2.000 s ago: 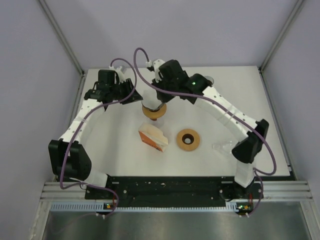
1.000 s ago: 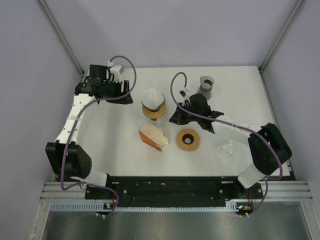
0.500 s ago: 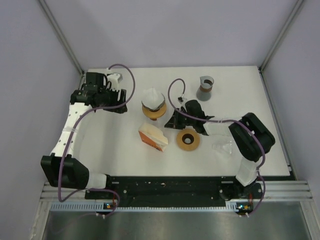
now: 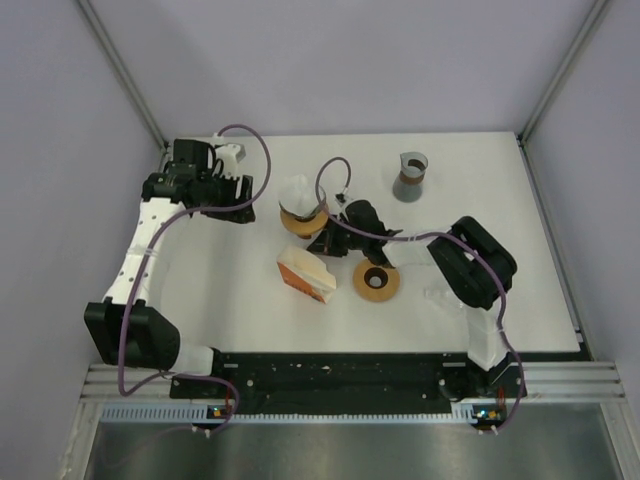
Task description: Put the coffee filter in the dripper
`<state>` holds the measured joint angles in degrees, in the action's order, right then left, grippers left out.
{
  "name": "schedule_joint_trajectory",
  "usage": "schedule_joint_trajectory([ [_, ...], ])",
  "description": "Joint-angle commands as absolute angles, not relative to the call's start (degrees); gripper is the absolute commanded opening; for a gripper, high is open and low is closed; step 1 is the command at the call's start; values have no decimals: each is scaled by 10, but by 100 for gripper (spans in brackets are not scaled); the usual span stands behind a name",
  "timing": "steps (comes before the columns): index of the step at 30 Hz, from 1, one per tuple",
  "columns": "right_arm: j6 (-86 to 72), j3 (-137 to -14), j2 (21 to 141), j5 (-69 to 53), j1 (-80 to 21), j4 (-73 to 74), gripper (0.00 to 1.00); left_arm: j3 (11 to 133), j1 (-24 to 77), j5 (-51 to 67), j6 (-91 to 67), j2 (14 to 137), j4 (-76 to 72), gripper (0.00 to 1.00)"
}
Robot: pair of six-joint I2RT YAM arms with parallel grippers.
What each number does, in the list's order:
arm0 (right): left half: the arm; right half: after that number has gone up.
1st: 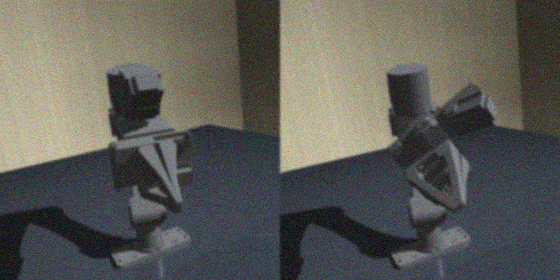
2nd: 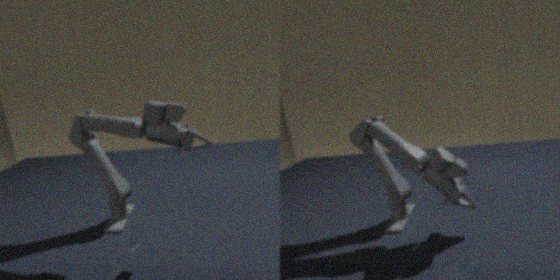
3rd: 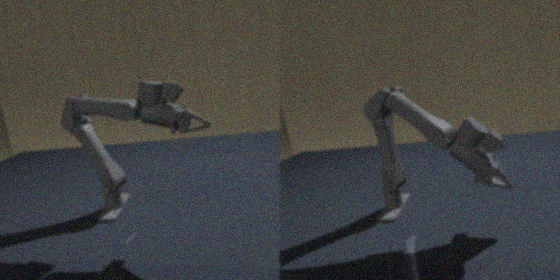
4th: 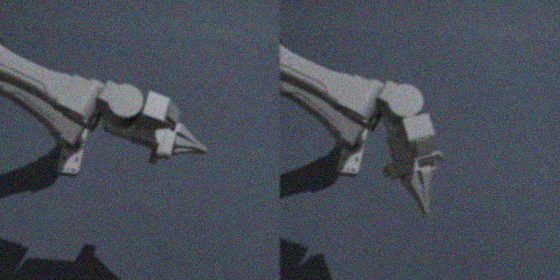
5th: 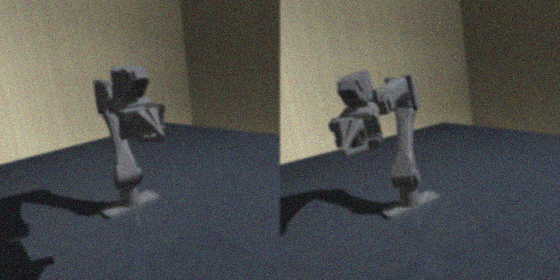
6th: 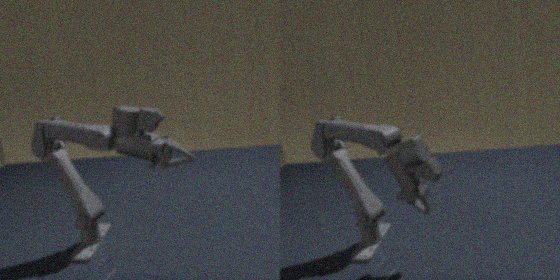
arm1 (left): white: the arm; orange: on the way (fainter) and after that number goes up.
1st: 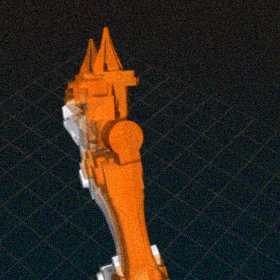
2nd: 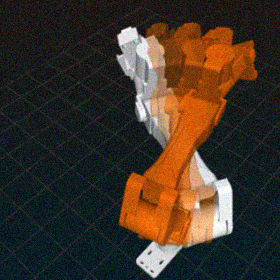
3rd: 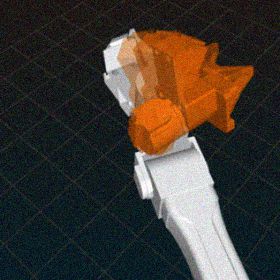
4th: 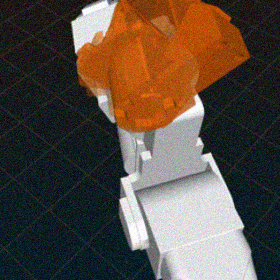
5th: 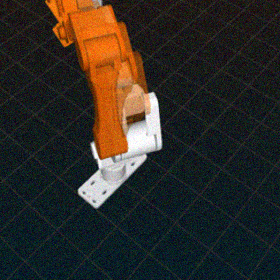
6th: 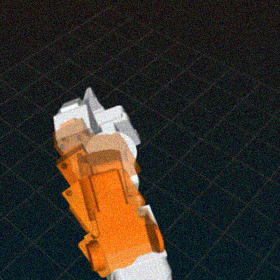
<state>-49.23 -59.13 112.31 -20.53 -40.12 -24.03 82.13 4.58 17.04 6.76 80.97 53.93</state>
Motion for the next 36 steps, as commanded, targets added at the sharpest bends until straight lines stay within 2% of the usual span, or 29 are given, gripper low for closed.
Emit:
schedule_joint_trajectory([
  [1,-510,-645,1154,-171,-403,-270,0,867,42,174,64,822,555,71],
  [11,-526,-809,1278,-185,-402,-248,0,870,40,152,69,817,561,71],
  [16,-516,-869,1303,-188,-402,-222,0,854,40,145,72,804,557,71],
  [21,-470,-855,1267,-171,-402,-172,0,851,38,140,73,798,556,71],
  [30,-381,-726,1088,-93,-395,-87,0,864,37,149,74,803,565,71],
  [33,-339,-713,1032,-61,-377,-23,8,867,37,149,74,806,567,71],
  [36,-288,-732,987,-19,-348,75,28,867,37,148,74,805,569,71],
])
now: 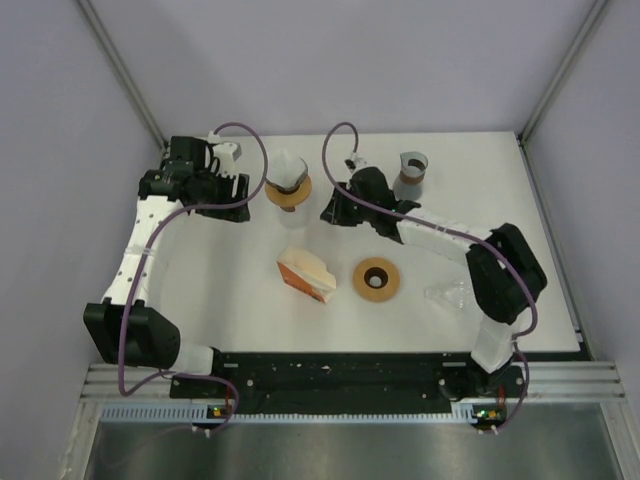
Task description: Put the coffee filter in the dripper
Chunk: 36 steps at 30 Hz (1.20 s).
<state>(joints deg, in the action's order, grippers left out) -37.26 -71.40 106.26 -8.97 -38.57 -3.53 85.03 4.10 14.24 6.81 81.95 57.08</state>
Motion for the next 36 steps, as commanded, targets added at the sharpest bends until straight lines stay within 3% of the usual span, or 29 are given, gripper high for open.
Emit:
schedule_joint_trajectory([
  [1,-272,-743,975,-2,-337,102,36,867,37,149,73,805,569,71],
  [3,-245,-770,957,42,-310,164,52,869,37,148,73,806,570,71],
  [6,-225,-801,947,87,-264,214,64,871,37,143,74,806,571,71],
  [10,-212,-852,971,107,-193,259,69,870,37,134,73,803,572,71],
  [16,-193,-947,1047,116,-134,295,68,867,37,120,74,801,573,71],
  [23,-166,-1062,1150,134,-127,350,59,872,36,108,76,808,576,71],
  [29,-150,-1085,1179,187,-127,359,48,873,35,110,76,812,576,71],
  [36,-134,-1118,1202,159,-128,366,9,873,35,112,78,811,577,71],
])
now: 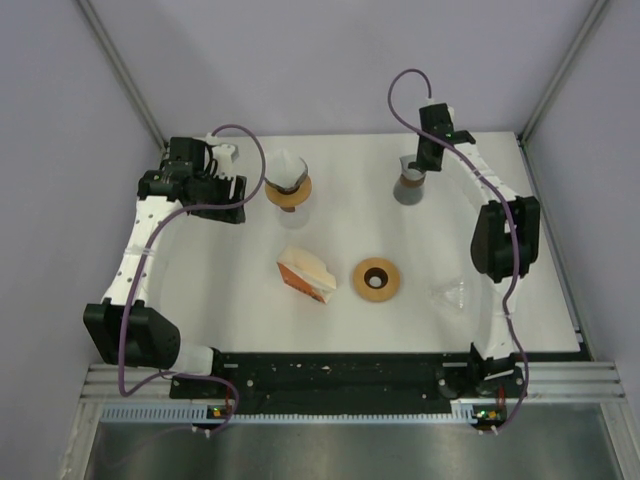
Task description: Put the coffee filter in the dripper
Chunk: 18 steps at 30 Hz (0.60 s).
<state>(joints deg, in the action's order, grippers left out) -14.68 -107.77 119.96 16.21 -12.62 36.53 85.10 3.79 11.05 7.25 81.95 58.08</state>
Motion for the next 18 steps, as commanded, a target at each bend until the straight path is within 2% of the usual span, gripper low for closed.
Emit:
schedule_joint_trajectory([
  [1,-133,-1113,1198,156,-127,366,2,872,35,112,77,810,577,71],
  [6,-107,-1079,1154,100,-138,366,0,867,34,114,82,805,578,71],
  [10,-71,-1045,1113,66,-184,369,0,872,34,121,81,807,579,71],
  [18,-46,-981,1061,70,-272,383,0,867,34,130,83,796,582,71],
])
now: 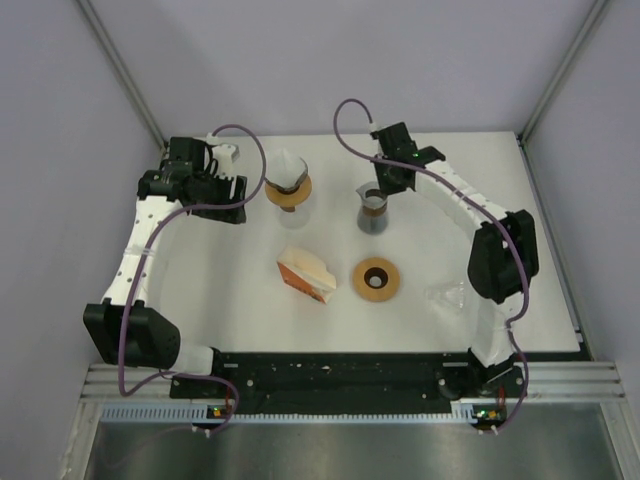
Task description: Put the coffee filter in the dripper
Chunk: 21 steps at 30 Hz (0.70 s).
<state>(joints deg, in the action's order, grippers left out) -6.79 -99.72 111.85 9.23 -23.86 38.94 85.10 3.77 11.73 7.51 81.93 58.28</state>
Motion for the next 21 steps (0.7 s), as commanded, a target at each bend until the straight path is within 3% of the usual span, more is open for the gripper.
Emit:
schedule_joint_trajectory([
  [1,-42,-975,1059,70,-279,382,0,867,34,130,83,795,582,71],
  [12,-50,-922,1056,57,-305,367,0,863,33,133,85,789,584,72],
  [13,-49,-922,1053,54,-306,367,4,863,33,133,84,789,584,71],
  [17,-54,-928,1034,39,-306,368,40,865,33,135,86,790,584,72],
  [21,-65,-932,982,49,-305,373,61,864,33,137,87,788,584,71],
])
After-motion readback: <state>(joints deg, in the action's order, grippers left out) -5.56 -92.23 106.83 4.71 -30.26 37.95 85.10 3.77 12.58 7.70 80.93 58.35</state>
